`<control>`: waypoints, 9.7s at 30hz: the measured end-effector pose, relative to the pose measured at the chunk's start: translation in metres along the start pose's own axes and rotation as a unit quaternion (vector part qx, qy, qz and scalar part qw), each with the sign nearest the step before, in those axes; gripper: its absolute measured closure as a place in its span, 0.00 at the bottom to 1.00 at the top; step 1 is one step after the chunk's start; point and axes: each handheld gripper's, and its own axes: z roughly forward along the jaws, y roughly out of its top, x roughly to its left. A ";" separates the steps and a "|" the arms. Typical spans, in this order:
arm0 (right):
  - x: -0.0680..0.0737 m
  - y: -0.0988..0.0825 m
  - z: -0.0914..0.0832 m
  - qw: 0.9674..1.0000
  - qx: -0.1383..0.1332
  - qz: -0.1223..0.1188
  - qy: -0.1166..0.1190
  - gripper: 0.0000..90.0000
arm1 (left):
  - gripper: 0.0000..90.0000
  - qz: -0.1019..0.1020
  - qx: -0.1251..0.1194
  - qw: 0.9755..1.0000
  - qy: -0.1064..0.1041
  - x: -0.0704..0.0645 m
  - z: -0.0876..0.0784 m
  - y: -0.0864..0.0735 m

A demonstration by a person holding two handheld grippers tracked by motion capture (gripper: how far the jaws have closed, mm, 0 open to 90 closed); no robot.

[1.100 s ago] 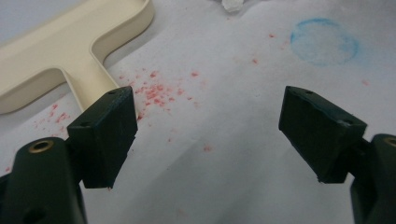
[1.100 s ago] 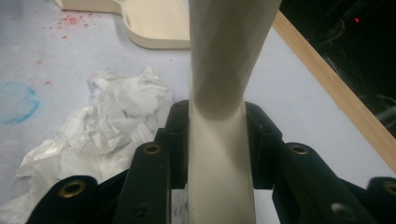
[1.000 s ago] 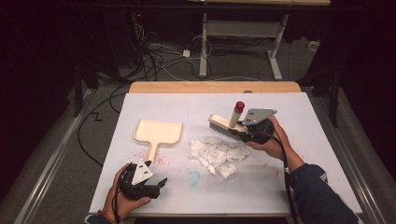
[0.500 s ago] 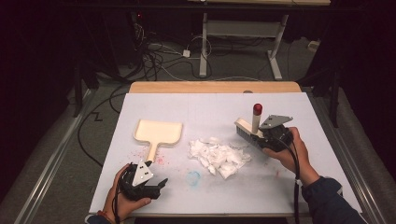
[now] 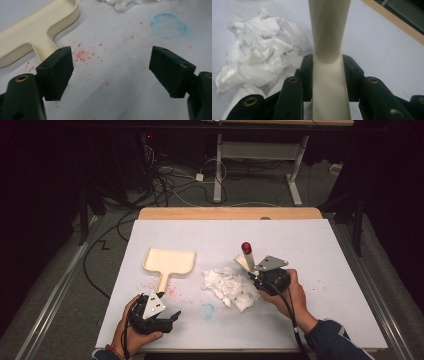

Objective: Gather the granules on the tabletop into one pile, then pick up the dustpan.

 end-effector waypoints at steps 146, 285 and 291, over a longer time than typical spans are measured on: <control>0.004 -0.005 -0.083 0.967 -0.155 -0.050 0.195 0.76 | 0.22 0.009 0.014 1.000 -0.007 -0.003 0.003 0.002; -0.060 -0.071 -0.083 0.988 -0.130 0.002 0.081 0.76 | 0.22 -0.161 0.095 0.981 0.046 0.066 0.026 0.020; -0.059 -0.072 -0.083 0.988 -0.131 0.003 0.083 0.76 | 0.22 -0.175 0.108 0.978 0.045 0.071 0.039 0.026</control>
